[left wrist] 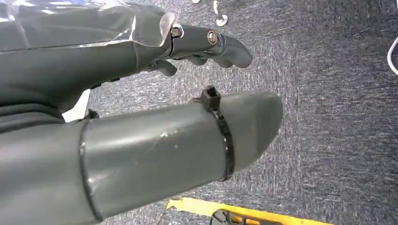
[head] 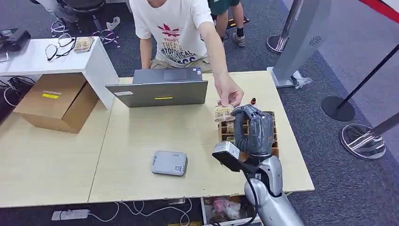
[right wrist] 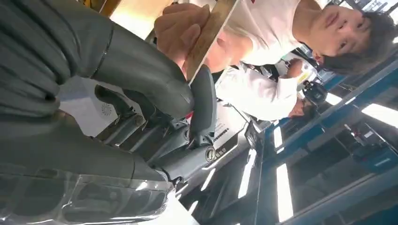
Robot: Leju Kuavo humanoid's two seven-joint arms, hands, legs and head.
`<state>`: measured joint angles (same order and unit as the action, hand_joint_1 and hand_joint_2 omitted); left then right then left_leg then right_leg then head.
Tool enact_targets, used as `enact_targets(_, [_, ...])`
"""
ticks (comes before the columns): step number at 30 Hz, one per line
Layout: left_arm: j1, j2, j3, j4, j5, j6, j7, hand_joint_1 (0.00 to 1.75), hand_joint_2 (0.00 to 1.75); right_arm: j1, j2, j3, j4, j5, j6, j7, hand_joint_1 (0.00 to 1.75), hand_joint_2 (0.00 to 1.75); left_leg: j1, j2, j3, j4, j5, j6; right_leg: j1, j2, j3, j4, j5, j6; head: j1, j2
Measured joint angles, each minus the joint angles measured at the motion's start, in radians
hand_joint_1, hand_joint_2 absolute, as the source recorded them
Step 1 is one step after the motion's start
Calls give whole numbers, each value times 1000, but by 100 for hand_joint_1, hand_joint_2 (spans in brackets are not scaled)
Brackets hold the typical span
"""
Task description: Pass the card to the sensor for recognition and then transmit it.
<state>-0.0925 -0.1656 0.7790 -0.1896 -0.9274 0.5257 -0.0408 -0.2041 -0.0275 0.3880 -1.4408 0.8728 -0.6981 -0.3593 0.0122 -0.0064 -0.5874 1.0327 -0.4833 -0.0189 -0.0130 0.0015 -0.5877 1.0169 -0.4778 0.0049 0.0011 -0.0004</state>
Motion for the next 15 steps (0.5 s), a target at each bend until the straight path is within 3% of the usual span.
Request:
enact_targets(7, [0,0,0,0,0,-2,0,0,0,2,-3,0,0,-10,1,0,175,175,0,0,0,0,0,0,0,0,0,0,0,0,0,0])
enact_targets(15, [1,1,0,0,22,3,-1,0,0,-12,-17,32,0,-153,30,0,175,175,0,0,0,0,0,0,0,0,0,0,0,0,0,0])
